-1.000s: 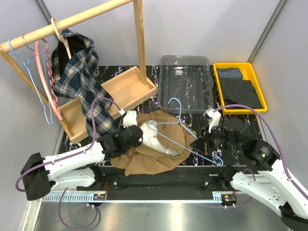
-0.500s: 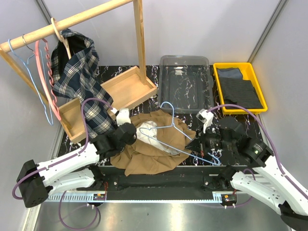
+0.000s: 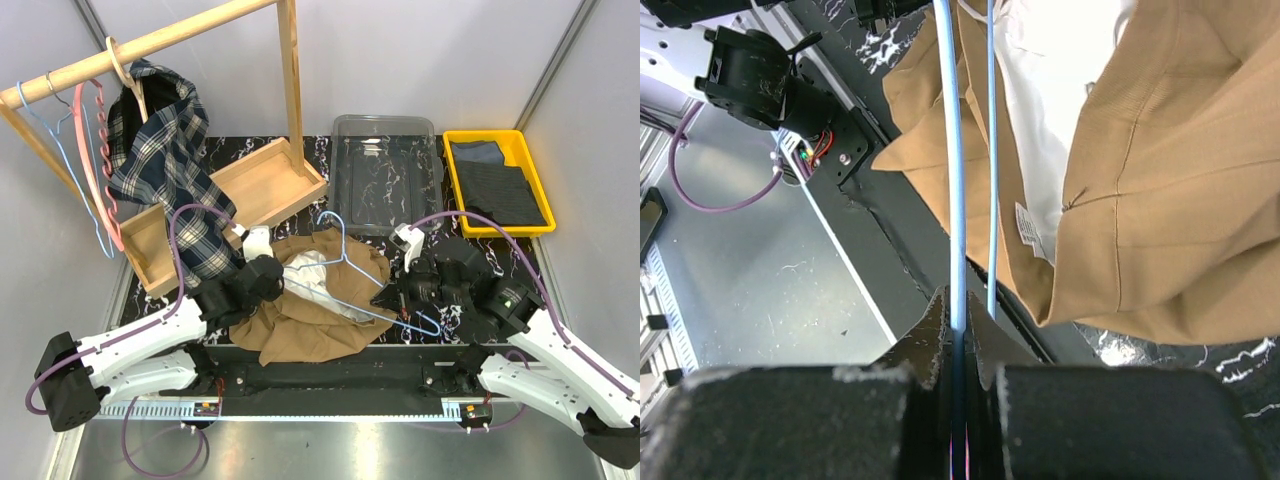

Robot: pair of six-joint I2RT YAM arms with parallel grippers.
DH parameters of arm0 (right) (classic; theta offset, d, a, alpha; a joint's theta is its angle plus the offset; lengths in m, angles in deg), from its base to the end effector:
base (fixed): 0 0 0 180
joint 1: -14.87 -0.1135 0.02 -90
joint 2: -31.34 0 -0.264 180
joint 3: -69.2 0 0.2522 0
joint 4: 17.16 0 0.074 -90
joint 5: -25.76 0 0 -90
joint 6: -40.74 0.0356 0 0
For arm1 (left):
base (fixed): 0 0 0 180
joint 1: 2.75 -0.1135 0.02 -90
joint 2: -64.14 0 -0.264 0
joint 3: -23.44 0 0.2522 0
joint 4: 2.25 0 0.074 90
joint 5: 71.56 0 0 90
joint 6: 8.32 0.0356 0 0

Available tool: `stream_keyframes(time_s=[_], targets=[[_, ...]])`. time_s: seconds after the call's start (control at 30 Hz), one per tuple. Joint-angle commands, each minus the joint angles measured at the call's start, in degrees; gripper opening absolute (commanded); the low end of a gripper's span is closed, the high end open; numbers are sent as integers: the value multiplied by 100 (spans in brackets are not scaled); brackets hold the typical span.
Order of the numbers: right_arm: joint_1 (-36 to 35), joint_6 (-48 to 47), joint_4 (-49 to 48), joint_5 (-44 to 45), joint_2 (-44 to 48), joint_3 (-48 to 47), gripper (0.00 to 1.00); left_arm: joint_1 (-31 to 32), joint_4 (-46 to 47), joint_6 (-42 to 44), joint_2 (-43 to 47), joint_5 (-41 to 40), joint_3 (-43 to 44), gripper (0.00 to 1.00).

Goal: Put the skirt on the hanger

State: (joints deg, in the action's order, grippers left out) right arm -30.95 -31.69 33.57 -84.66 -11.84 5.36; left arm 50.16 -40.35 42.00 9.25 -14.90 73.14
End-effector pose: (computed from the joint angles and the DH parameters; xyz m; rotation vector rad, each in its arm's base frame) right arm 0.1001 0.1208 0.3293 -0.7659 2.0983 1.0135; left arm 0.1331 -0.1436 0.2355 -0.0288 2.1897 -0.2286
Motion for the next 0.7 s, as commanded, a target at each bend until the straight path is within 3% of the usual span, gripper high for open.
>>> stream_keyframes(time_s=[0.0, 0.4, 0.67], targets=[[-137, -16, -594, 65, -50, 69, 0, -26, 228, 39, 84, 56, 0, 0], [-375, 63, -691, 276, -226, 157, 0, -43, 140, 39, 234, -49, -17, 0], [-629, 151, -1429, 416, -419, 526, 0, -43, 157, 31, 304, -58, 0, 0]])
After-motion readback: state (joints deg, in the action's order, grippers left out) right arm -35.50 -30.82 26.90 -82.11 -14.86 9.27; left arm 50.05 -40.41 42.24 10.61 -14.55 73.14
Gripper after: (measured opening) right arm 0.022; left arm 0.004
